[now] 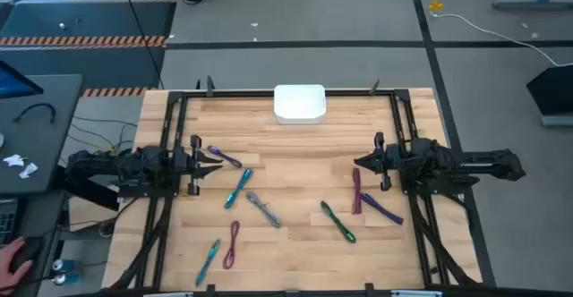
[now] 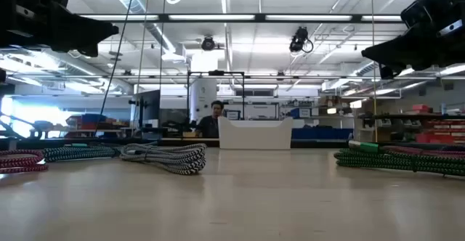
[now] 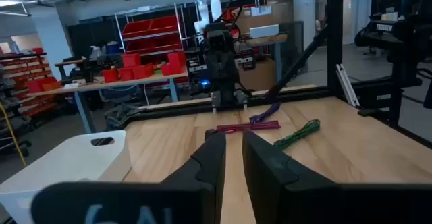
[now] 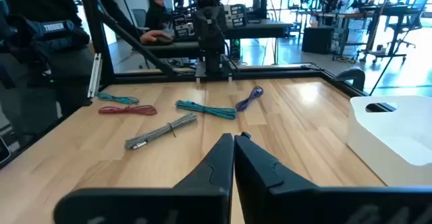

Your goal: Pick and place USB-C Cables

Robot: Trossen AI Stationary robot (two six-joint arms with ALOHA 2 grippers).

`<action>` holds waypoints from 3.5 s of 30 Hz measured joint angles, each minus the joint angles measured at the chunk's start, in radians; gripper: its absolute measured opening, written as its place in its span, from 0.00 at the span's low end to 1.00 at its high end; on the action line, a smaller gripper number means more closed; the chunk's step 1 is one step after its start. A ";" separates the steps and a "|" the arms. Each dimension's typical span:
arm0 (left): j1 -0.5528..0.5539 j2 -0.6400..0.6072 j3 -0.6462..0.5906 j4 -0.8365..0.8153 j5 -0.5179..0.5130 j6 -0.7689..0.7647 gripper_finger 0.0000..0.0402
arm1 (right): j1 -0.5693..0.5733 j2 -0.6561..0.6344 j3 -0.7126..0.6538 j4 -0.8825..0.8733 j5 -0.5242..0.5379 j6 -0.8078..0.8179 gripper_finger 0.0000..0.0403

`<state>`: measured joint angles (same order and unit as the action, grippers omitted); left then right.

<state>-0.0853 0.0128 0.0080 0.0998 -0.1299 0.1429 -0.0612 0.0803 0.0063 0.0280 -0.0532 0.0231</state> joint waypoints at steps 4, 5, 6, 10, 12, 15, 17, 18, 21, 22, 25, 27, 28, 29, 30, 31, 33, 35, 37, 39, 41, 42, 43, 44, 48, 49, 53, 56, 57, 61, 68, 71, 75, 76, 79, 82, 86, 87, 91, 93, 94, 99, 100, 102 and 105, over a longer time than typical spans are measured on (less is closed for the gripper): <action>0.000 0.000 0.000 0.000 0.000 0.000 0.14 | 0.000 0.000 0.000 0.000 0.000 0.000 0.05; 0.000 0.000 0.000 0.000 0.000 0.000 0.13 | 0.000 0.000 0.000 0.000 0.000 0.000 0.05; 0.000 0.000 0.000 0.000 0.000 0.000 0.13 | 0.000 0.000 0.000 0.000 0.000 0.000 0.05; 0.000 0.000 0.000 0.000 0.000 0.000 0.13 | 0.000 0.000 0.000 0.000 0.000 0.000 0.05; 0.000 0.000 0.000 0.000 0.000 0.000 0.14 | 0.000 0.000 0.000 0.000 0.000 0.000 0.05; 0.000 0.000 0.000 0.000 0.000 0.000 0.14 | 0.000 0.000 0.000 0.000 0.000 0.000 0.05; 0.000 0.000 0.000 0.000 0.000 0.000 0.15 | 0.000 0.000 0.000 0.000 0.000 0.000 0.05; 0.000 0.000 0.000 0.000 0.000 0.000 0.15 | 0.000 0.000 0.000 0.000 0.000 0.000 0.05; 0.001 0.000 0.000 0.000 0.000 0.000 0.14 | 0.000 0.000 0.000 0.000 0.000 0.000 0.05; 0.001 0.000 0.000 0.000 0.000 0.000 0.13 | 0.000 0.000 0.000 0.000 0.000 0.000 0.05; 0.001 0.000 0.000 0.000 0.000 0.000 0.13 | 0.000 0.000 0.000 0.000 0.000 0.000 0.05; 0.001 0.000 0.000 0.000 0.000 0.000 0.13 | 0.000 0.000 0.000 0.000 0.000 0.000 0.05; 0.001 0.000 0.000 0.000 0.000 0.000 0.13 | 0.000 0.000 0.000 0.000 0.000 0.000 0.05; 0.001 0.000 0.000 0.000 0.000 0.000 0.13 | 0.000 0.000 0.000 0.000 0.000 0.000 0.05; 0.001 0.000 0.000 0.000 0.000 0.000 0.14 | 0.000 0.000 0.000 0.000 0.000 0.000 0.05; 0.001 0.000 0.000 0.000 0.000 0.000 0.14 | 0.000 0.000 0.000 0.000 0.000 0.000 0.05; 0.001 0.000 0.000 0.000 0.000 0.000 0.15 | 0.000 0.000 0.000 0.000 0.000 0.000 0.05; 0.001 0.000 0.000 0.000 0.000 0.000 0.15 | 0.000 0.000 0.000 0.000 0.000 0.000 0.05; 0.001 0.000 0.000 0.000 0.000 0.000 0.14 | 0.000 0.000 0.000 0.000 0.000 0.000 0.05; 0.001 0.000 0.000 0.000 0.000 0.000 0.14 | 0.000 0.000 0.000 0.000 0.000 0.000 0.05; 0.001 0.000 0.000 0.000 0.000 0.000 0.13 | 0.000 0.000 0.000 0.000 0.000 0.000 0.05; 0.001 0.000 0.000 0.000 0.000 0.000 0.13 | 0.000 0.000 0.000 0.000 0.000 0.000 0.05; 0.001 0.000 0.000 0.000 0.000 0.000 0.13 | 0.000 0.000 0.000 0.000 0.000 0.000 0.05; 0.001 0.000 0.000 0.000 0.000 0.000 0.13 | 0.000 0.000 0.000 0.000 0.000 0.000 0.05; 0.001 0.000 0.000 0.000 0.000 0.000 0.14 | 0.000 0.000 0.000 0.000 0.000 0.000 0.05; 0.001 0.000 0.000 0.000 0.000 0.000 0.14 | 0.000 0.000 0.000 0.000 0.000 0.000 0.05; 0.001 0.000 0.000 0.000 0.000 0.000 0.15 | 0.000 0.000 0.000 0.000 0.000 0.000 0.05; 0.001 0.000 0.000 0.000 0.000 0.000 0.14 | 0.000 0.000 0.000 0.000 0.000 0.000 0.05; 0.001 0.000 0.000 0.000 0.000 0.000 0.14 | 0.000 0.000 0.000 0.000 0.000 0.000 0.05; 0.001 0.000 0.000 0.000 0.000 0.000 0.13 | 0.000 0.000 0.000 0.000 0.000 0.000 0.05; 0.001 0.000 0.000 0.000 0.000 0.000 0.14 | 0.000 0.000 0.000 0.091 0.033 0.000 0.05; 0.001 0.000 0.000 0.000 0.000 0.000 0.15 | 0.000 0.000 0.000 0.205 0.076 0.003 0.05; 0.001 0.000 0.000 0.000 0.000 0.000 0.14 | 0.000 0.000 0.000 0.320 0.082 0.084 0.05; 0.001 0.000 0.000 0.000 0.000 0.000 0.13 | 0.000 0.000 0.000 0.338 0.080 0.091 0.05; 0.001 0.000 0.000 0.000 0.000 0.000 0.13 | 0.001 0.005 0.000 0.413 0.070 0.094 0.05; 0.001 0.000 0.000 0.000 0.000 0.000 0.13 | 0.002 0.014 0.000 0.547 0.031 0.106 0.05; 0.001 0.000 0.000 0.000 0.000 0.000 0.14 | 0.002 0.032 0.000 0.760 -0.051 0.102 0.05; 0.001 0.000 0.000 0.000 0.000 0.000 0.15 | 0.002 0.036 0.000 0.795 -0.061 0.080 0.05; 0.001 0.000 0.000 0.000 0.000 0.000 0.14 | 0.002 0.060 0.051 0.710 -0.029 0.015 0.05; 0.000 0.000 0.000 0.000 0.000 0.000 0.13 | 0.002 0.096 0.127 0.495 0.117 0.068 0.05; 0.001 0.000 0.000 0.000 0.000 0.000 0.13 | 0.002 0.121 0.170 0.358 0.198 0.089 0.05; 0.001 0.000 0.000 0.000 0.000 0.000 0.13 | 0.002 0.351 0.402 -0.155 0.451 0.275 0.05; 0.001 0.000 0.000 0.000 0.000 0.000 0.13 | 0.001 0.406 0.445 -0.218 0.467 0.315 0.05; 0.001 0.000 0.000 0.000 0.000 0.000 0.14 | 0.001 0.519 0.522 -0.328 0.479 0.371 0.05; 0.000 0.000 0.000 0.000 0.000 0.000 0.15 | 0.001 0.671 0.620 -0.423 0.479 0.432 0.05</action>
<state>-0.0848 0.0132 0.0082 0.1001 -0.1303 0.1429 -0.0600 0.7514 0.6266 -0.3948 0.4260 0.4548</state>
